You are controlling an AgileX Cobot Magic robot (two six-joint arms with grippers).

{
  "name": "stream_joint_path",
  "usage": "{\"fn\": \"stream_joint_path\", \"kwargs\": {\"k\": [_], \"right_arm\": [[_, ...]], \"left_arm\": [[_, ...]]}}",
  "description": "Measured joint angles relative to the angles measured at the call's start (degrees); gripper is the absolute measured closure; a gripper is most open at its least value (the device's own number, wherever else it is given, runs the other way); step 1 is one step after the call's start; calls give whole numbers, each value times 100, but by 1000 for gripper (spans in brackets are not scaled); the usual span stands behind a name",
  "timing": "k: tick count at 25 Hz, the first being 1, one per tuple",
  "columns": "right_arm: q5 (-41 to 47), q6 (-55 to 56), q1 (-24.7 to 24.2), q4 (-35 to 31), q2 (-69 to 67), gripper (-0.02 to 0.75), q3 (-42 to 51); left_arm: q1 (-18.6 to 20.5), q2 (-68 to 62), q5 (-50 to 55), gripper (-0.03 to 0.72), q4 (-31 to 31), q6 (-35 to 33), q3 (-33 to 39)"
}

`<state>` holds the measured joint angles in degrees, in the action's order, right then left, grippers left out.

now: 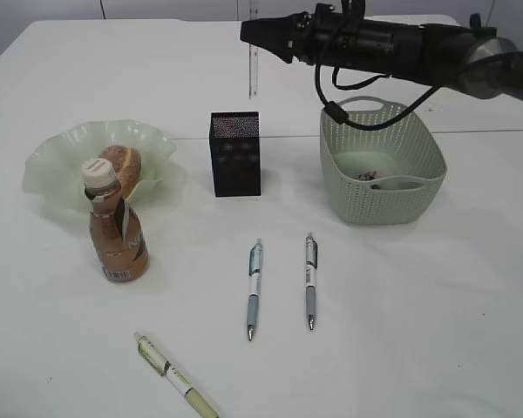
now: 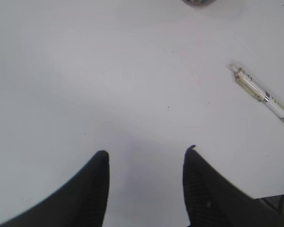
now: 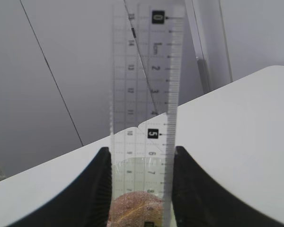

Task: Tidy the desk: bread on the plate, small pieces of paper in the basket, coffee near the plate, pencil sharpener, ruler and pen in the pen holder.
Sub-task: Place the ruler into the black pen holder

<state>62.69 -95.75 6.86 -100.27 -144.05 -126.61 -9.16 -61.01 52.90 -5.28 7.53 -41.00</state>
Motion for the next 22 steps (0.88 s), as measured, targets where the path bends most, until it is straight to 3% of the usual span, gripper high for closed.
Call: {"fn": "stream_joint_path", "kwargs": {"k": [16,22], "right_arm": [[-1106,33,207,-57,-189,467,-419],[-1106,-154,207,-67,-199,467,-419]], "left_arm": [[0,0,7,318,0,0,0],[0,0,7,318,12,0,0]]}}
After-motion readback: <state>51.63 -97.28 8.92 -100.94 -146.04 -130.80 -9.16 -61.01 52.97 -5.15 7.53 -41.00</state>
